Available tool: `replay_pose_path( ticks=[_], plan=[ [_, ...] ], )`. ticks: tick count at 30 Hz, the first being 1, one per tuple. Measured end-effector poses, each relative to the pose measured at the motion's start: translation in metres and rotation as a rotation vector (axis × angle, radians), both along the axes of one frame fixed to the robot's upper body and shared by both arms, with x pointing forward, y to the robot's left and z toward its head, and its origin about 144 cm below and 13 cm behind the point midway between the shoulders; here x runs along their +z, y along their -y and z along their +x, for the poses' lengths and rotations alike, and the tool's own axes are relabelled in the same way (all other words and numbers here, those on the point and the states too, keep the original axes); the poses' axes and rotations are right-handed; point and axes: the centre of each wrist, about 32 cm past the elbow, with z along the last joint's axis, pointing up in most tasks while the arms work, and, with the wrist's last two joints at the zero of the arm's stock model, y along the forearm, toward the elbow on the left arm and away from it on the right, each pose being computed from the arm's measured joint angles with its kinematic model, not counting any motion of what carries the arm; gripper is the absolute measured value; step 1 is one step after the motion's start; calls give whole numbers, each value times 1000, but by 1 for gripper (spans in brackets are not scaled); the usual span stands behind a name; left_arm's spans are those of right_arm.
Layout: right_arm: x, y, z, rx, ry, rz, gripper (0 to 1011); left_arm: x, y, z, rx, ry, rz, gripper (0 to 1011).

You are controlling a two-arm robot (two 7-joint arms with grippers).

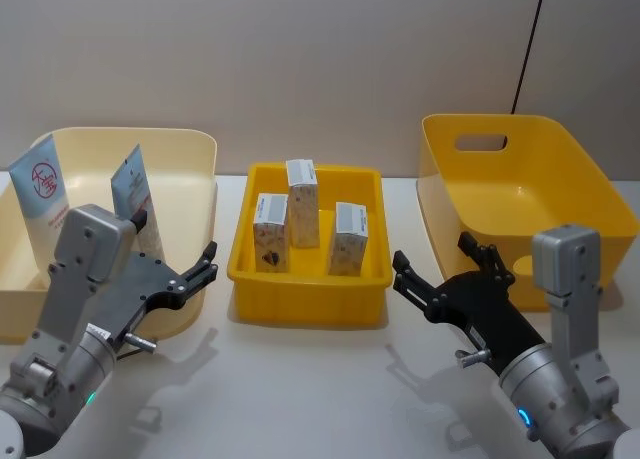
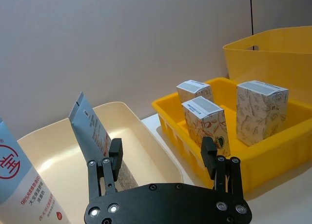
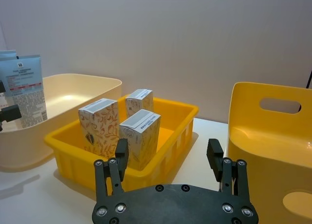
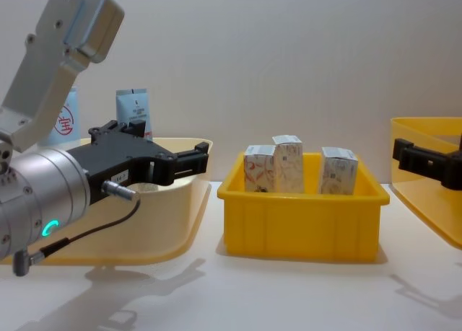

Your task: Bimanual collaborative sorting of washing and personal care products

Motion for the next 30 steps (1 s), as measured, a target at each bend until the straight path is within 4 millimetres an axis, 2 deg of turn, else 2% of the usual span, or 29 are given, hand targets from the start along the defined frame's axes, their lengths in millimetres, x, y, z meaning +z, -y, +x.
replay_pose_path(
  ticks=[30],
  plan=[
    [0,0,0,0,0,0,1001,0,0,0,0,0,0,1002]
  ],
)
